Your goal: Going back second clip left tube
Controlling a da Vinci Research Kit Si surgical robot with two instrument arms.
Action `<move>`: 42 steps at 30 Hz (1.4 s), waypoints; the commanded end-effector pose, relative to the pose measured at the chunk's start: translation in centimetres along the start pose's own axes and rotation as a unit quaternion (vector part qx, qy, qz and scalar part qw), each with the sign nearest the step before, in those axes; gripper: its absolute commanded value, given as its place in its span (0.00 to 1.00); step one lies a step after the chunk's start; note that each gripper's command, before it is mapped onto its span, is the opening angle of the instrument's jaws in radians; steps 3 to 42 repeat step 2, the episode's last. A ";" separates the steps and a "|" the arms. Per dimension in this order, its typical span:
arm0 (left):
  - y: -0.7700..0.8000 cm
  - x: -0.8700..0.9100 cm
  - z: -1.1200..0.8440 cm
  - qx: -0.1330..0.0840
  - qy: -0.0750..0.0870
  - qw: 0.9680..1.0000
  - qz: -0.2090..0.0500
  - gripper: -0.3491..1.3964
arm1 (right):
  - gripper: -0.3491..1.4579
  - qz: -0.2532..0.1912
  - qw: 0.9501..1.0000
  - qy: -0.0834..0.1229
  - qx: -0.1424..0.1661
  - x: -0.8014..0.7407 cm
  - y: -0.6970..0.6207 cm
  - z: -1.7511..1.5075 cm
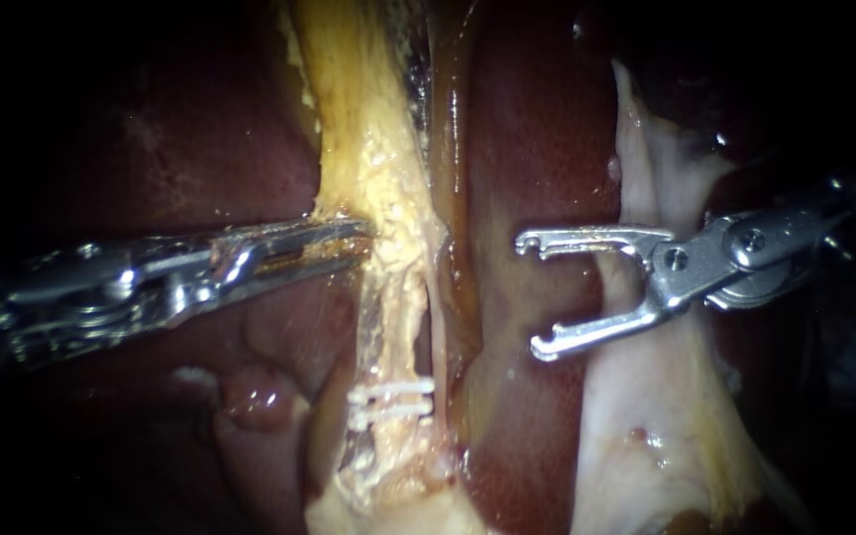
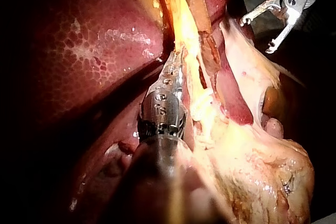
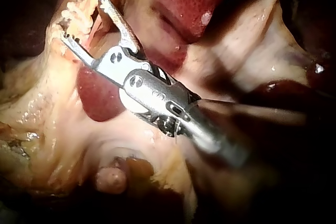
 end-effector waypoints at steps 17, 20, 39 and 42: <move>0.01 0.00 -0.01 0.001 0.000 1.000 0.001 0.00 | 0.52 -0.001 1.000 0.000 0.000 0.00 0.00 0.00; 0.01 0.00 -0.01 0.001 0.000 1.000 0.001 0.00 | 0.52 -0.001 1.000 0.000 0.000 0.00 0.00 0.00; 0.01 0.00 -0.01 0.001 0.000 1.000 0.001 0.00 | 0.52 -0.001 1.000 0.000 0.000 0.00 0.00 0.00; 0.01 0.00 -0.01 0.001 0.000 1.000 0.001 0.00 | 0.52 -0.001 1.000 0.000 0.000 0.00 0.00 0.00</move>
